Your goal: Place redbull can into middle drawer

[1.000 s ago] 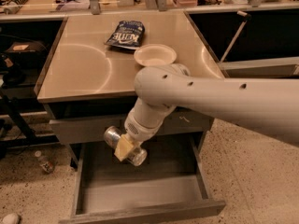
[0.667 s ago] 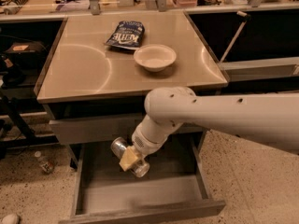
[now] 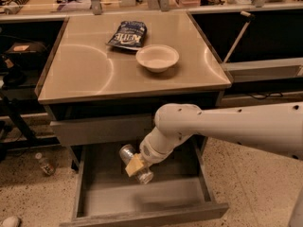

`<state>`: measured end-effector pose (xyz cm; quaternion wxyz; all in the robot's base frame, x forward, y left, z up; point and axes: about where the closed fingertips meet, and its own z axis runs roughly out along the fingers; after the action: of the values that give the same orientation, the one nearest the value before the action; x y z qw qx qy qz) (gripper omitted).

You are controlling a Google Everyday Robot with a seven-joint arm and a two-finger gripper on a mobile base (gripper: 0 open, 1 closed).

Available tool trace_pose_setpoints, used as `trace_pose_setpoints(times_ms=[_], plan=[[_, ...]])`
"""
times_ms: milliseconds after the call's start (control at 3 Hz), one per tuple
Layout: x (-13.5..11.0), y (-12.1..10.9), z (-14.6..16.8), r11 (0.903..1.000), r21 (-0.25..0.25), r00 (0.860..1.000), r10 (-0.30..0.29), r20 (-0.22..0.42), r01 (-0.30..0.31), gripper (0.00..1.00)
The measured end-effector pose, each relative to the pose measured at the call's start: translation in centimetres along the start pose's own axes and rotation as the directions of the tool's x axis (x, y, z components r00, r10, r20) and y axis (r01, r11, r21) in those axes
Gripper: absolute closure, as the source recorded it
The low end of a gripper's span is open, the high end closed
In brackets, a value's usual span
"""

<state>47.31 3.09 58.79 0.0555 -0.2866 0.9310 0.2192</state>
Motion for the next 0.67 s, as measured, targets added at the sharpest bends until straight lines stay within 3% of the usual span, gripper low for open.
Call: trace_pose_setpoints(times_ms=[333,667], plan=[[0.4,-0.7,4.0,0.9976,-0.060,0.999,0.035,0.012,-0.035,1.00],[0.0,-1.7,10.0,0.9864,-0.140,0.996,0.089,0.023,-0.085,1.00]])
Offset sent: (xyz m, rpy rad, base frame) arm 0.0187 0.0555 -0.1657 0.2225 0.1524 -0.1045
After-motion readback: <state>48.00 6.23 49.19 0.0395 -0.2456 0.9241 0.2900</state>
